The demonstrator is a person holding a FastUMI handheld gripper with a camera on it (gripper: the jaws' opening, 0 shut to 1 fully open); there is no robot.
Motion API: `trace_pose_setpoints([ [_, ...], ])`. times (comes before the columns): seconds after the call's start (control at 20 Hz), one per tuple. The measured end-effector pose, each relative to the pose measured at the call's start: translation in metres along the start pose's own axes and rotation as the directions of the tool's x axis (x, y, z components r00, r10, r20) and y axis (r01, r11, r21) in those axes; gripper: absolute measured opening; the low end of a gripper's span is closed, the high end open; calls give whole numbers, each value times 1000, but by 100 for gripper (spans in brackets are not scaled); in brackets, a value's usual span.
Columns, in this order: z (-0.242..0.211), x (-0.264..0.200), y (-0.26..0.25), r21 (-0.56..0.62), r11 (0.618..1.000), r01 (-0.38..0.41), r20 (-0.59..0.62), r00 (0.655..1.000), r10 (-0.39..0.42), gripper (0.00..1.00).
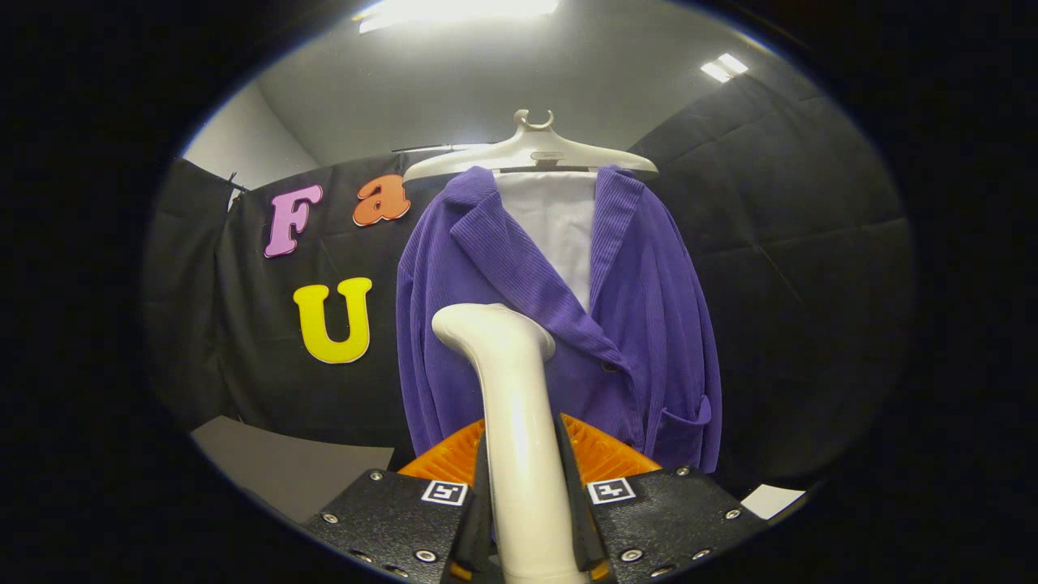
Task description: Iron the clothes twice with a garment steamer, once on the left side and once on the right side.
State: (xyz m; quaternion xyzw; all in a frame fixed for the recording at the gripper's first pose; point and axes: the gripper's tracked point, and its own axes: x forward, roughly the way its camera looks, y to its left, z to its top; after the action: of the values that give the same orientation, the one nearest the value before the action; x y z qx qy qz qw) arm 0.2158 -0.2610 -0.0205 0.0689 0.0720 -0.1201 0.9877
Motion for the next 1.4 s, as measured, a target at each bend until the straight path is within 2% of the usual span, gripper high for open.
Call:
trace_pose_setpoints([
  [0.4, -43, -8, 1, 0, 1000, -7, -70, 998, 7, 39],
  [0.8, -112, -20, -10, -52, 999, 3, -159, 987, -11, 39],
  [1.2, -159, -29, -18, -25, 1000, 10, -205, 979, -15, 39],
  [1.4, -175, -35, -23, 38, 999, 14, -216, 976, -5, 39],
])
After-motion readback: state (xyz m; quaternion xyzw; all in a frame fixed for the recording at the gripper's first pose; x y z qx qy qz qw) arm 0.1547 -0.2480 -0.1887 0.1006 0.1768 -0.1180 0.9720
